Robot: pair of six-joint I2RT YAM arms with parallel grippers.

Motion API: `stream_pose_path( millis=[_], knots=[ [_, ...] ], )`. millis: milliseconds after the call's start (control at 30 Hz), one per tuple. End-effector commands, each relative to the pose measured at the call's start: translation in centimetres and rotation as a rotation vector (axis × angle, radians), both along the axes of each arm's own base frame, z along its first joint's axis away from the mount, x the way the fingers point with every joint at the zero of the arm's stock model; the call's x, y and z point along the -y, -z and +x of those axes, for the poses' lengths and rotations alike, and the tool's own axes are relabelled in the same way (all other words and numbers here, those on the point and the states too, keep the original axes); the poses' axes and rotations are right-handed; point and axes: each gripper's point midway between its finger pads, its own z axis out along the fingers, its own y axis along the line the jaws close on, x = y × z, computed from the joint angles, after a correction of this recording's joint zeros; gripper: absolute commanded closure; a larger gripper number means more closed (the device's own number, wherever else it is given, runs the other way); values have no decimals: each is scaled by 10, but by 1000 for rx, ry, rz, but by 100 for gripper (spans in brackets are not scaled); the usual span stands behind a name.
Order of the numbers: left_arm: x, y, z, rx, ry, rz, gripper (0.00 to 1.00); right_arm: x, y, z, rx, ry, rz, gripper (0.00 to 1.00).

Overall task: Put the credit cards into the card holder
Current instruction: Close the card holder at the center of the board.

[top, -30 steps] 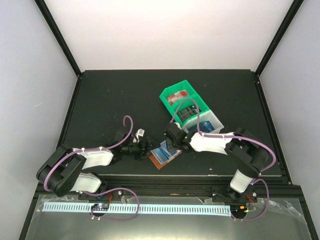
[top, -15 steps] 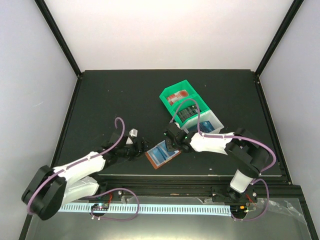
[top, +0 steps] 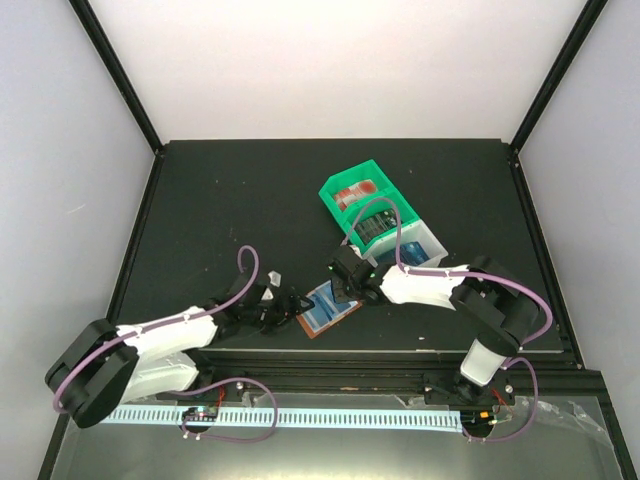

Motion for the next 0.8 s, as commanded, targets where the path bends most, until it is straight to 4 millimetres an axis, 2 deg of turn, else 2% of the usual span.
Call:
stream_pose_path(
  millis=[0, 167, 267, 467, 767],
  knots=[
    [0, 17, -5, -67, -28, 15, 10, 4, 17, -11, -67, 2, 5, 99],
    [12, -1, 13, 75, 10, -15, 10, 3, 29, -19, -141, -26, 138, 99],
    [26, -19, 19, 163, 57, -98, 10, 10, 36, -19, -177, -22, 161, 99],
    [38, -50, 26, 291, 91, -197, 11, 6, 36, -24, -205, -40, 209, 99],
    [43, -67, 33, 337, 69, -274, 11, 3, 40, -29, -235, -48, 229, 99]
  ],
)
